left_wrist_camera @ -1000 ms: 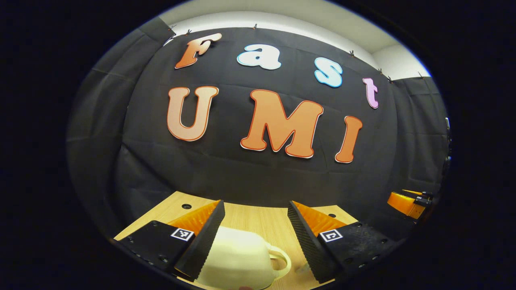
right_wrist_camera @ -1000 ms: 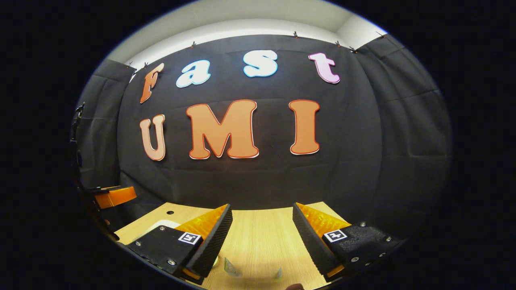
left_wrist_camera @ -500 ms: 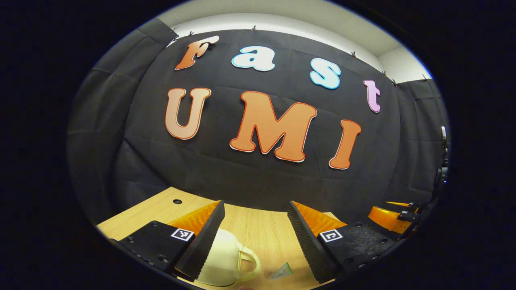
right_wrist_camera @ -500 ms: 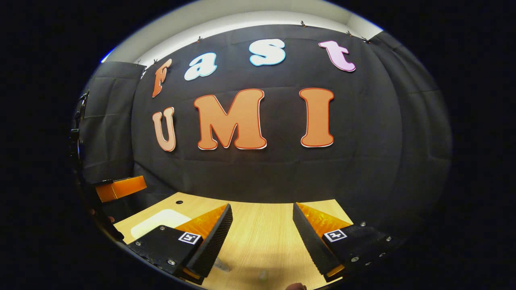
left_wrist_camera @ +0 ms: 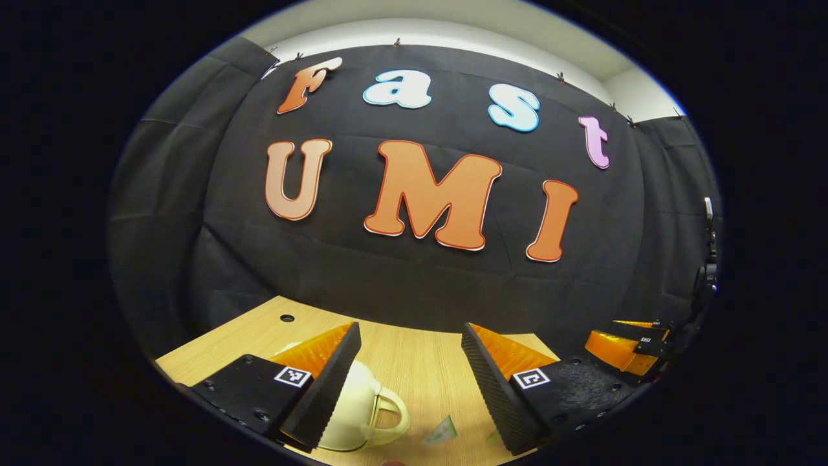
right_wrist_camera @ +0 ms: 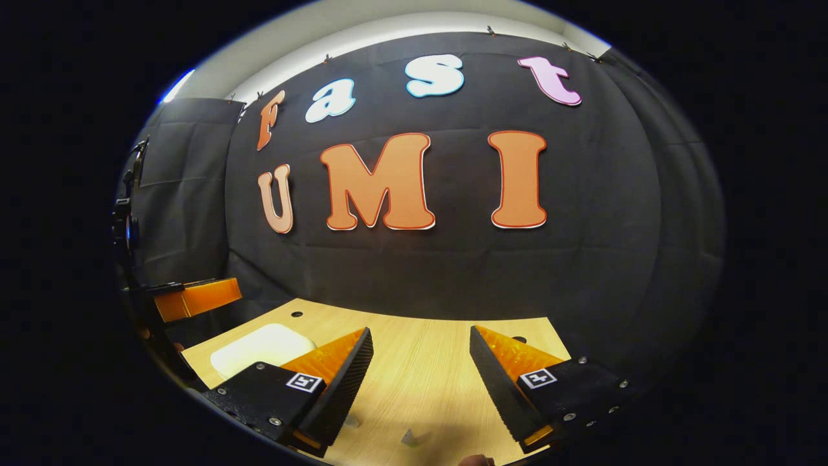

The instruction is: First open the suitcase, pack the skin care products into it, and then close the suitcase.

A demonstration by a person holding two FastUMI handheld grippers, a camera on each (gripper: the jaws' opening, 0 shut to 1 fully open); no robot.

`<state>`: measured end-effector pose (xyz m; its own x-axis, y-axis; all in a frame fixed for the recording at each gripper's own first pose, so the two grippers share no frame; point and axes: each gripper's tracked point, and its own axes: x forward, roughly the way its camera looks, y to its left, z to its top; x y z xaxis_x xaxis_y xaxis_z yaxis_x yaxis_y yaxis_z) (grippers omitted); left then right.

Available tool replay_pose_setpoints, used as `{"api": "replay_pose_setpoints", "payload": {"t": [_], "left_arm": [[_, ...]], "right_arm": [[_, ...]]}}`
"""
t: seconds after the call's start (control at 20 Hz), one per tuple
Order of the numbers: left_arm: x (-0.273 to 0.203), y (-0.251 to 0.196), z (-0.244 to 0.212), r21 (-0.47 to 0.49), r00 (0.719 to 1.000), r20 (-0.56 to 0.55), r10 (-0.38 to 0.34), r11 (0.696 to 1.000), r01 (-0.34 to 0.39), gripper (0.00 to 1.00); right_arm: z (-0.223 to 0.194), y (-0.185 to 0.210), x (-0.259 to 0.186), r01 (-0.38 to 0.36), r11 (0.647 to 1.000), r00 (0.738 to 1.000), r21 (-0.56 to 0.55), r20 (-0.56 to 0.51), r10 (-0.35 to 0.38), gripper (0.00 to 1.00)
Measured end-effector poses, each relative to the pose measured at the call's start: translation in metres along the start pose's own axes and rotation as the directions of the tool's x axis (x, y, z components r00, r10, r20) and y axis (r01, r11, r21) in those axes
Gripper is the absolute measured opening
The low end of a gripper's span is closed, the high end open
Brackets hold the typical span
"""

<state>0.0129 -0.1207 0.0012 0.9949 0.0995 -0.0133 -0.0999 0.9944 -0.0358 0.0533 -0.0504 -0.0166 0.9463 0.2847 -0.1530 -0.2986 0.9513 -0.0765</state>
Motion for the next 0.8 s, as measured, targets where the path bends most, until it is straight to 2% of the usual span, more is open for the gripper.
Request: {"api": "replay_pose_setpoints", "payload": {"t": [0.15, 0.3, 0.35, 0.45, 0.6, 0.75, 0.8], "left_arm": [[0.007, 0.004, -0.005, 0.115, 1.0, 0.015, 0.023, 0.993, -0.025, 0.97], [0.011, 0.003, -0.023, 0.253, 1.0, -0.008, 0.029, 0.967, -0.026, 0.97], [0.011, 0.003, -0.037, 0.294, 0.999, -0.032, 0.03, 0.956, -0.019, 0.94], [0.013, 0.004, -0.065, 0.399, 0.995, -0.092, 0.033, 0.917, 0.007, 0.97], [0.015, 0.015, -0.113, 0.557, 0.981, -0.187, 0.058, 0.828, 0.057, 1.0], [0.012, 0.019, -0.16, 0.604, 0.956, -0.287, 0.067, 0.787, 0.126, 0.99], [0.012, 0.02, -0.172, 0.63, 0.947, -0.312, 0.08, 0.764, 0.143, 0.99]], "right_arm": [[-0.005, -0.006, 0.0, 0.013, 1.0, 1.0, 0.003, -0.013, -0.013, 0.95], [-0.02, -0.011, 0.0, 0.024, 0.999, 0.998, 0.022, -0.053, -0.023, 0.95], [-0.025, -0.012, 0.0, 0.024, 0.999, 0.997, 0.031, -0.068, -0.022, 0.95], [-0.034, -0.017, 0.0, 0.033, 0.998, 0.995, 0.048, -0.098, -0.028, 0.95], [-0.044, -0.021, -0.002, 0.04, 0.998, 0.993, 0.057, -0.117, -0.033, 0.95], [-0.052, -0.026, -0.004, 0.051, 0.997, 0.99, 0.054, -0.135, -0.043, 0.95], [-0.054, -0.027, -0.003, 0.054, 0.997, 0.989, 0.051, -0.138, -0.046, 0.95]]}}
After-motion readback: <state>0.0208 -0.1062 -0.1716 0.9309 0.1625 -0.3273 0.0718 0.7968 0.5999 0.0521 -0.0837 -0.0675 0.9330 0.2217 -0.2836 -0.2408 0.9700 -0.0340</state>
